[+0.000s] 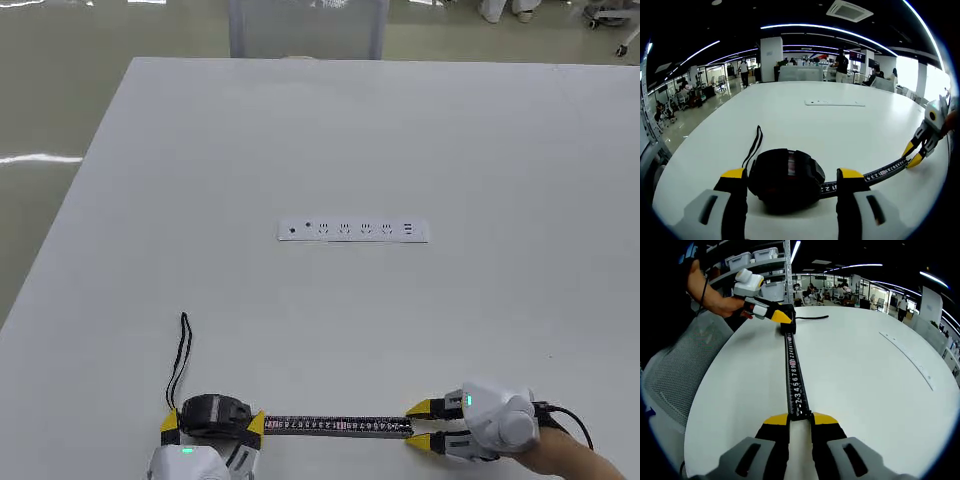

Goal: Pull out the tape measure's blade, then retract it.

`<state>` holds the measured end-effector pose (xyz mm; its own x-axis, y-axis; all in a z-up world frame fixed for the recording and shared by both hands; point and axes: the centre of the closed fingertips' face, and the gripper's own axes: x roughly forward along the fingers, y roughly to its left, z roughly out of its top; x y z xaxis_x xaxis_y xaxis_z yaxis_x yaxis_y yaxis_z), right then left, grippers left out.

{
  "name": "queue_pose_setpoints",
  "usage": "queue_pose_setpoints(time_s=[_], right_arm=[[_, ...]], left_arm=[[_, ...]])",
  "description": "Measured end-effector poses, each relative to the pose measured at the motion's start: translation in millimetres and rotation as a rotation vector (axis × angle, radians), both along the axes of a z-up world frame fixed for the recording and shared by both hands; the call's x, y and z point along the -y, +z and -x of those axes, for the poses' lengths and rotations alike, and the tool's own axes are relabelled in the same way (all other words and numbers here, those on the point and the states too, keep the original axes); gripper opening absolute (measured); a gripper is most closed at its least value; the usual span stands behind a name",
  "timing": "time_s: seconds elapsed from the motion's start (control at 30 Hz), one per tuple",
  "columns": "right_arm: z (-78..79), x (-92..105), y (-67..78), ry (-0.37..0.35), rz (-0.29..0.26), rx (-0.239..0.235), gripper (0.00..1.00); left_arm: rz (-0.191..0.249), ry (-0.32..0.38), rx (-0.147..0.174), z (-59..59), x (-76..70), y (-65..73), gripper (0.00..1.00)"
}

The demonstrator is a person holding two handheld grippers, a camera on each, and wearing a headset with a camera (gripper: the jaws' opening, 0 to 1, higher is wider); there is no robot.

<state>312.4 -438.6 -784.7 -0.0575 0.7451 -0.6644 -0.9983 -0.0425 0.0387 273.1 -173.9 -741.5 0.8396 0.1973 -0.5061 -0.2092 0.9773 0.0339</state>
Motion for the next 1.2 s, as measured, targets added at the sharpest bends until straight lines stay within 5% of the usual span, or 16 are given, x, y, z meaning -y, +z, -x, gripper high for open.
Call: queue_pose_setpoints(time_s=[0.5,0.77,1.2], right_arm=[[-0.8,-1.9,0.9,0.011,-0.01,0.007,0.13],[-1.0,-2.1,1.1,0.009,-0.009,0.01,0.13],[-0.8,-1.3,0.9,-0.002,-0.009,0.007,0.13]], left_arm=[[0.005,0.05,-0.009,-0.9,-5.6,-5.9,0.67],[0.066,0.111,-0.011,-1.4,-10.3,-10.0,0.64],[0.059,0.14,-0.032,1.1,-9.6,-14.1,0.64]])
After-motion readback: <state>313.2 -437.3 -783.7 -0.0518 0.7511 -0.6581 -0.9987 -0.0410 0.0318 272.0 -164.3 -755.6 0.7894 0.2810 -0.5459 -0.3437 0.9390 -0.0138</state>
